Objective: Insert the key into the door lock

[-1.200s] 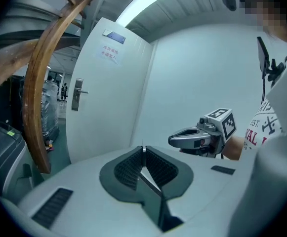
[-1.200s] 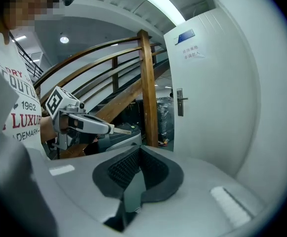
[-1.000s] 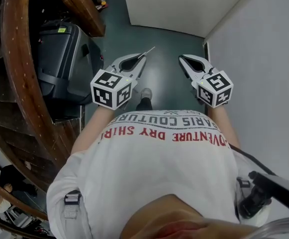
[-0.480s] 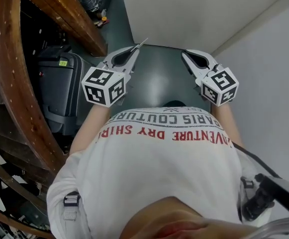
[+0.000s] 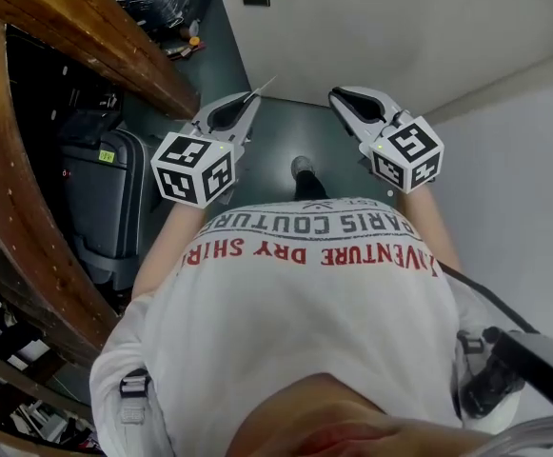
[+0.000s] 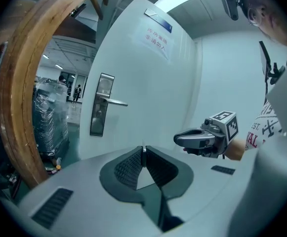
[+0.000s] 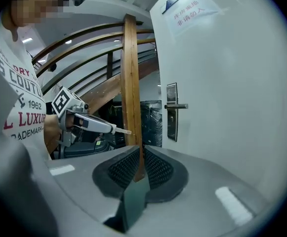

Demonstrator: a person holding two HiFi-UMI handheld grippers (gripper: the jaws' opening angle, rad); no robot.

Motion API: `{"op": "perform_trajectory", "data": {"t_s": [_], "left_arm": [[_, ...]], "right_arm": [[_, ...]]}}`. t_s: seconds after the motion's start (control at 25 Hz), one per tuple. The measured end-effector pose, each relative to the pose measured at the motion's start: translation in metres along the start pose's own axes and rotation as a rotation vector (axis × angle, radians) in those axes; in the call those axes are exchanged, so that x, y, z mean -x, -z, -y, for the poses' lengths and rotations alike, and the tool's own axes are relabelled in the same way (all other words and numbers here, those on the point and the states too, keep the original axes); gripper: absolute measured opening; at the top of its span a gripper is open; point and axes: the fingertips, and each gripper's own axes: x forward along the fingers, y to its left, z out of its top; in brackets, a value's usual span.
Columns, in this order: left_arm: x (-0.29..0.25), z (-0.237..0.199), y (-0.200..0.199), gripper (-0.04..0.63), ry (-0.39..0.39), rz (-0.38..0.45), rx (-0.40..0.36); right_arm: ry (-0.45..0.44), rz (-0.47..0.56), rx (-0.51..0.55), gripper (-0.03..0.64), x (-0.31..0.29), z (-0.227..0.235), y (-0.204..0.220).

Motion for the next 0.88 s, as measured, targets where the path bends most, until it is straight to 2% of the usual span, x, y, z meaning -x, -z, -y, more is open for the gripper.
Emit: {"op": "perform_trajectory", "data": {"t_s": [0.24,0.4,0.52,0.68,0.88], "left_arm": [[-0.067,-0.054,-0.034,0.021,-0.071,-0.001,0.050],[-0.093,-0.077,-0.054,0.021,-0.112,0.006,0.059],[-0.098,-0.088,-0.063,0.021,-0.127,0.010,0.078],[-0.094,-0.096,-0.069,0.021,-0.121,0.009,0.087],[-0.085,-0.111,-0.064,0.021,-0.102,0.024,0.107]], "right_arm": [[-0.047,-0.009,0.052,0.026,-0.055,0.089,-0.032],[-0.073,0.036,0.120,0.059,-0.086,0.130,-0.072],[-0.073,0.073,0.175,0.110,-0.107,0.149,-0.100],[-0.052,0.121,0.190,0.202,-0.133,0.167,-0.123],[-0.021,0.130,0.222,0.210,-0.161,0.168,-0.127]]}}
